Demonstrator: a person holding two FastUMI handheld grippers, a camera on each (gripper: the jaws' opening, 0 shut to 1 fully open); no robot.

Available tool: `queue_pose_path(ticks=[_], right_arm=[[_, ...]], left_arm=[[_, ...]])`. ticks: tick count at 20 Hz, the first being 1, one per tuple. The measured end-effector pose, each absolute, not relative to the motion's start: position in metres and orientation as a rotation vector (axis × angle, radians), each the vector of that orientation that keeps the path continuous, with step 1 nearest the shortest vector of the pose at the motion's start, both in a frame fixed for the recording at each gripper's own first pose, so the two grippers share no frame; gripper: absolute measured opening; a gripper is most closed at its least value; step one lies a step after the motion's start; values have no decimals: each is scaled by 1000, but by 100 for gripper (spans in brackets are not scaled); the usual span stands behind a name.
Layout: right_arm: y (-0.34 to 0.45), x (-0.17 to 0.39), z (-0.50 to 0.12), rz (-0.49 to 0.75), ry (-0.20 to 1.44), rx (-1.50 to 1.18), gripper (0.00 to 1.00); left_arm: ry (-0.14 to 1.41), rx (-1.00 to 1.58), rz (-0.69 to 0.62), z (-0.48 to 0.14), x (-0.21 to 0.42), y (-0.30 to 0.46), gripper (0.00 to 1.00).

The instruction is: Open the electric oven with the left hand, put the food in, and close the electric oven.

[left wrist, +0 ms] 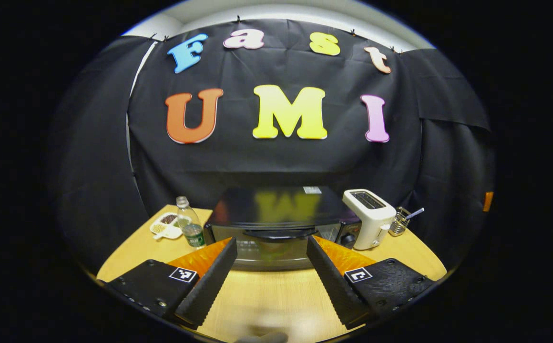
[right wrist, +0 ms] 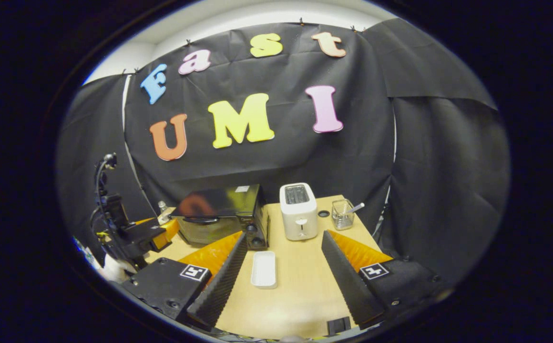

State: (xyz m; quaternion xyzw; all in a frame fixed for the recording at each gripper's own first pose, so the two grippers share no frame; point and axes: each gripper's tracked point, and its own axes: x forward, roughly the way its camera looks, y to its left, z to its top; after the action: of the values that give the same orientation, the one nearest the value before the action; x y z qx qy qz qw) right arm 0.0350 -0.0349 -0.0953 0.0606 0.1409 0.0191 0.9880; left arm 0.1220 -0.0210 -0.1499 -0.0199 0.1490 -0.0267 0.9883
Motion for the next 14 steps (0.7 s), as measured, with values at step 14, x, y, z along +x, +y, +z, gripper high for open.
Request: queue_pose_path(ticks=[14], right_arm=[[23,-27,27,31,-43,18,100]], left_arm=[[88,-68,4,4,-29,48,95]])
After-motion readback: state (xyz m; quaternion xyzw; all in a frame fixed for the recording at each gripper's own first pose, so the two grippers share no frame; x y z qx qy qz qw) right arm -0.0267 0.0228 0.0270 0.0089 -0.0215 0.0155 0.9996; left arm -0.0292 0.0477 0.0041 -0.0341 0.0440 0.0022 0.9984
